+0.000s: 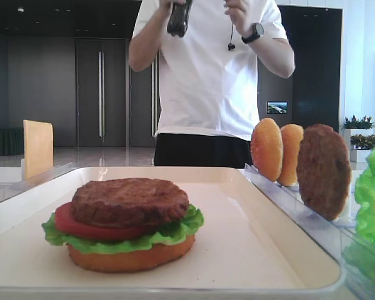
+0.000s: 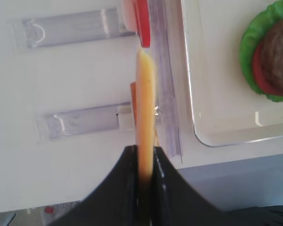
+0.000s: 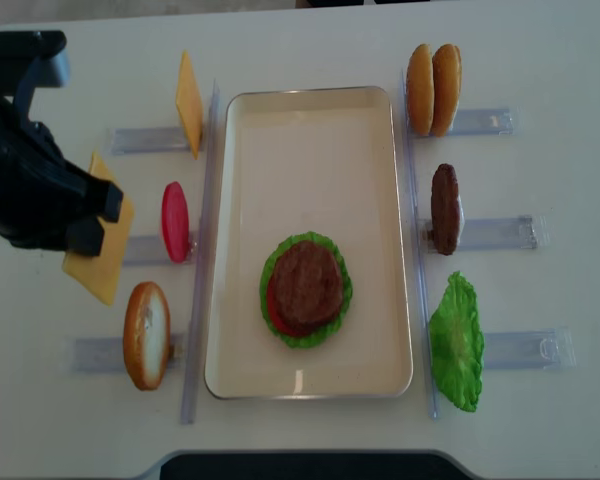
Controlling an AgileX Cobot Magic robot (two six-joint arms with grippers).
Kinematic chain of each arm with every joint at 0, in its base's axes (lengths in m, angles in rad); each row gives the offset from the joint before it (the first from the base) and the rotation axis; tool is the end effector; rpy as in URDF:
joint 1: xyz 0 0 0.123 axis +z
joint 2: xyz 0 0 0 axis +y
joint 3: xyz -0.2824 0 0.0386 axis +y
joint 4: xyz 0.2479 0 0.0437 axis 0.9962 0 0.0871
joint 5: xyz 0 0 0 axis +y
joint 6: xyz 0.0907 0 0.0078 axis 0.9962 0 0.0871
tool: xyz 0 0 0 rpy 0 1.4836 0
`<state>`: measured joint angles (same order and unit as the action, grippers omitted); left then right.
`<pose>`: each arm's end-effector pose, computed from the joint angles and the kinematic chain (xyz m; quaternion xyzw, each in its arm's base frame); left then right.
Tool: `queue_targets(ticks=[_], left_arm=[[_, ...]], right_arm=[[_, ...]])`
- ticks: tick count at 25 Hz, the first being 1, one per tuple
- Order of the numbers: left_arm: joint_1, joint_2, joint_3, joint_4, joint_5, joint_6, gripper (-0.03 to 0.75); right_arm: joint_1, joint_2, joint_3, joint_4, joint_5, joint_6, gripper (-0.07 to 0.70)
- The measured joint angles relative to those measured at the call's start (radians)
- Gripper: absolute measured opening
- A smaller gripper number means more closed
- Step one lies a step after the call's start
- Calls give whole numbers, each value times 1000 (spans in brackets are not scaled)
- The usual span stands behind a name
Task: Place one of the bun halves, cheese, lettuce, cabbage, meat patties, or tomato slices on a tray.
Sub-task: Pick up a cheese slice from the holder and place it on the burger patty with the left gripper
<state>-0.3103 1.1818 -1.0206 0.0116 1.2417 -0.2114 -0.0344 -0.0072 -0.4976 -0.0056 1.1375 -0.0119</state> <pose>0.1938 -0.0611 0.3142 0.0502 0.9906 -0.0273 0.1244 -0.0091 -0.0002 0.2704 0.0100 0.8714 -0.0141 0.4903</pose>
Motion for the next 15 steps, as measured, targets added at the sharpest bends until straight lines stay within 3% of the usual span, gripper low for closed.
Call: queue_targets(ticks=[9,15], left_arm=[[0,-19,42,-23,-10,-8,33],[0,-1,42,-147,-116,20,33]], right_arm=[[0,0,0,0,0,0,293],[0,0,0,0,0,0,293]])
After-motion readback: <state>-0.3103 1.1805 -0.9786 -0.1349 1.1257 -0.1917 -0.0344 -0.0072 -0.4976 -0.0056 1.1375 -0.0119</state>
